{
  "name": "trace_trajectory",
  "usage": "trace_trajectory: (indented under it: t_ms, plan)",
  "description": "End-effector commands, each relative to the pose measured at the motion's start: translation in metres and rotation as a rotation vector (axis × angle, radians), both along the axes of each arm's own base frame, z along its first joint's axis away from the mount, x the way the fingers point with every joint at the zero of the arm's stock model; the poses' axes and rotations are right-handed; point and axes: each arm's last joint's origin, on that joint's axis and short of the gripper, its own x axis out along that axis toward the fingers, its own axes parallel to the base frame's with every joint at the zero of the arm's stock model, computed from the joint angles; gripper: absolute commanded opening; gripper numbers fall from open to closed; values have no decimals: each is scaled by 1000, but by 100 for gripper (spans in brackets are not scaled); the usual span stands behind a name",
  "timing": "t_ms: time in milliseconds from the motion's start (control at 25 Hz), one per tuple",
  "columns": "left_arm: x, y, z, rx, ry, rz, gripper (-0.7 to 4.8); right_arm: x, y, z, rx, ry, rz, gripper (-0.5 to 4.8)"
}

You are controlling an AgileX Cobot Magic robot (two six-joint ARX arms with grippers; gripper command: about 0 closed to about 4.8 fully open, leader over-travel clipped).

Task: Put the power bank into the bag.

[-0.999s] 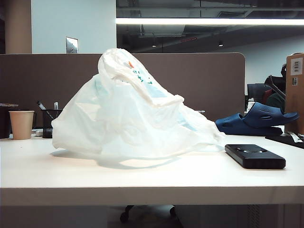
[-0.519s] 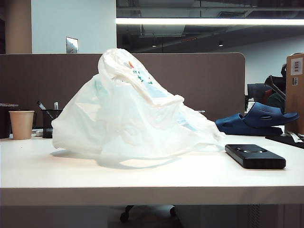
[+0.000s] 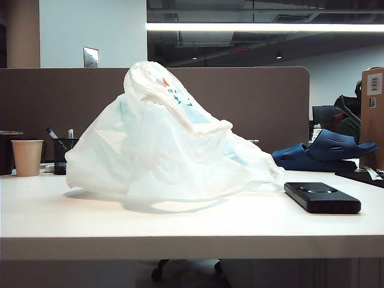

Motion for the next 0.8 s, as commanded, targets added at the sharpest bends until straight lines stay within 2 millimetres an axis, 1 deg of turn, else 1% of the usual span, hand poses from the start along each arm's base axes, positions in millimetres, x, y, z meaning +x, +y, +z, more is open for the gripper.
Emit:
trace_trajectory:
  t_ms: [40, 120, 200, 240, 479, 559, 679, 799]
  plan:
    - [3, -2, 4, 11, 6, -67, -6, 7, 1, 14, 56, 37, 57, -9]
    - [7, -3, 4, 17, 22, -106, -6, 13, 2, 22, 63, 66, 97, -9]
    - [12, -5, 4, 24, 43, -157, -6, 24, 3, 36, 76, 130, 124, -9]
    - [16, -6, 3, 26, 63, -175, -6, 32, 3, 45, 104, 192, 119, -9]
    - [26, -7, 0, 27, 111, -191, -6, 56, 2, 69, 123, 371, 110, -9]
    - [30, -7, 2, 27, 127, -193, -6, 69, 2, 78, 132, 447, 116, -9]
    - [35, -8, 6, 28, 138, -193, -6, 83, 2, 83, 139, 507, 119, -9]
    - [41, -8, 14, 39, 140, -194, -6, 98, 2, 84, 149, 560, 140, -9]
